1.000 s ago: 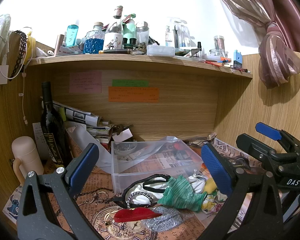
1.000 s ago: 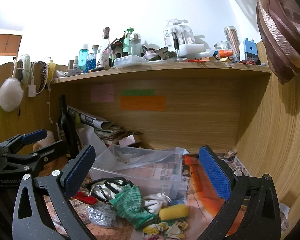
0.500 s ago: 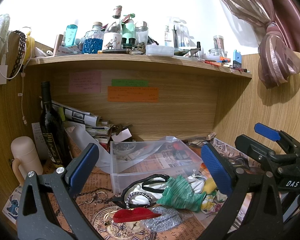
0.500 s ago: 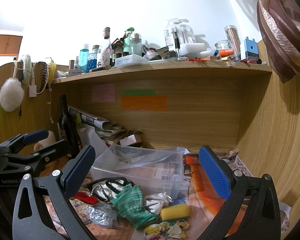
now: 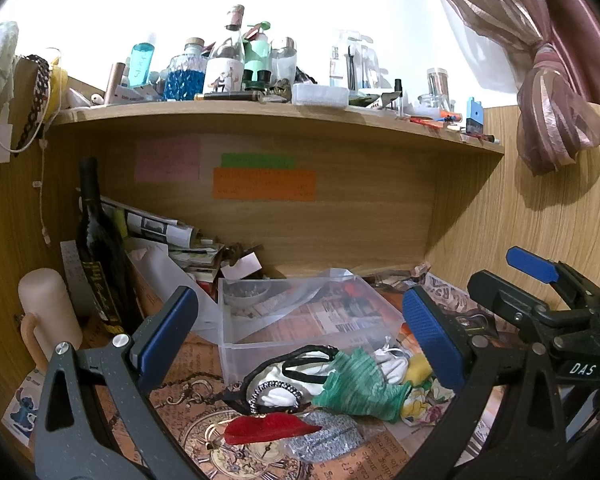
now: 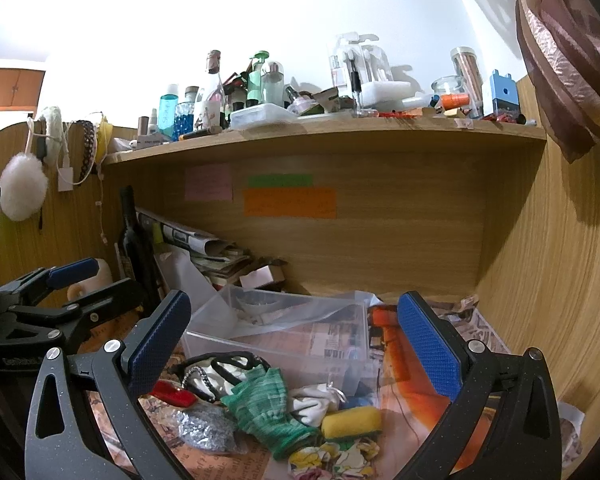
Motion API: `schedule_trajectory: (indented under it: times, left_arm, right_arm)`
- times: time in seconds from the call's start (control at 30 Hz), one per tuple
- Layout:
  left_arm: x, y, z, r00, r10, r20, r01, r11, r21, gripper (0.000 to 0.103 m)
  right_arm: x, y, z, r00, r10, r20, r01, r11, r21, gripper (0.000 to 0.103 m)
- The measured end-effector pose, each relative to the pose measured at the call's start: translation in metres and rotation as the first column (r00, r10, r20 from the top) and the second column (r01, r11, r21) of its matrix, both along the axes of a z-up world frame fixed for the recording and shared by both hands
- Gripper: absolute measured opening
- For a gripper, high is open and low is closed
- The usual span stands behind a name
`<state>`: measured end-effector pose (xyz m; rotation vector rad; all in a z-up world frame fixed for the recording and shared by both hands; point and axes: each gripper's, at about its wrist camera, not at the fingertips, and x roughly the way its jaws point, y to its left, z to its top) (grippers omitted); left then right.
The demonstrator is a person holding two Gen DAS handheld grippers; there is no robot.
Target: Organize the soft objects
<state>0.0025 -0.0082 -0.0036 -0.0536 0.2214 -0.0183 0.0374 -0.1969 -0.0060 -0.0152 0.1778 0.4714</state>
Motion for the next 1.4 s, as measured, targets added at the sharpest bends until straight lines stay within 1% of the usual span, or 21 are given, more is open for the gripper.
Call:
schedule_trajectory:
  times: [0.13, 0.27, 0.47, 0.67, 0.83, 0.93, 1.03, 1.13, 1.2, 1.27, 1.33, 1.4]
  left_arm:
    - [0.005, 0.001, -0.009, 0.999, -0.007, -0.038, 0.007, 1.000, -0.007, 0.103]
    - [0.011, 0.004, -0.024, 0.995, -0.003, -0.098, 0.002, 1.000, -0.010, 0.103]
    - [0.021, 0.017, -0.051, 0.982, 0.016, -0.191, -0.022, 0.999, -0.028, 0.103]
    - [0.033, 0.031, -0.079, 0.955, 0.020, -0.297, -0.045, 0.996, -0.079, 0.103]
    - [0.048, 0.040, -0.106, 0.919, 0.030, -0.393, -0.082, 0.990, -0.116, 0.103]
    - [0.053, 0.043, -0.119, 0.903, 0.029, -0.428, -0.094, 0.987, -0.131, 0.103]
    - [0.052, 0.040, -0.128, 0.898, 0.036, -0.439, -0.100, 0.987, -0.123, 0.103]
    - [0.054, 0.037, -0.134, 0.894, 0.030, -0.447, -0.093, 0.989, -0.119, 0.103]
    - [0.057, 0.038, -0.136, 0.891, 0.027, -0.454, -0.094, 0.988, -0.126, 0.103]
    - [0.060, 0.041, -0.139, 0.888, 0.016, -0.460, -0.091, 0.986, -0.141, 0.098]
    - [0.062, 0.043, -0.141, 0.884, -0.008, -0.467, -0.077, 0.984, -0.163, 0.086]
    - [0.062, 0.044, -0.141, 0.885, -0.017, -0.466, -0.073, 0.982, -0.174, 0.081]
  right_arm:
    - [0.008, -0.001, -0.006, 1.000, -0.003, -0.029, 0.002, 1.000, -0.008, 0.103]
    - [0.019, -0.003, -0.018, 0.997, -0.017, -0.080, 0.015, 0.999, -0.030, 0.103]
    - [0.034, -0.007, -0.042, 0.986, -0.037, -0.164, 0.024, 0.996, -0.081, 0.103]
    - [0.048, -0.014, -0.068, 0.966, -0.068, -0.248, 0.039, 0.992, -0.121, 0.103]
    - [0.062, -0.022, -0.085, 0.941, -0.096, -0.324, 0.053, 0.989, -0.137, 0.102]
    - [0.068, -0.027, -0.091, 0.929, -0.102, -0.355, 0.057, 0.989, -0.135, 0.098]
    - [0.075, -0.028, -0.098, 0.917, -0.105, -0.385, 0.054, 0.989, -0.141, 0.093]
    - [0.083, -0.025, -0.105, 0.901, -0.100, -0.423, 0.037, 0.987, -0.154, 0.086]
    - [0.088, -0.024, -0.109, 0.891, -0.090, -0.445, 0.020, 0.987, -0.159, 0.077]
    - [0.090, -0.025, -0.111, 0.887, -0.088, -0.453, 0.017, 0.987, -0.160, 0.076]
    - [0.092, -0.025, -0.111, 0.886, -0.090, -0.456, 0.015, 0.986, -0.167, 0.076]
    - [0.096, -0.025, -0.111, 0.882, -0.095, -0.461, 0.014, 0.984, -0.177, 0.072]
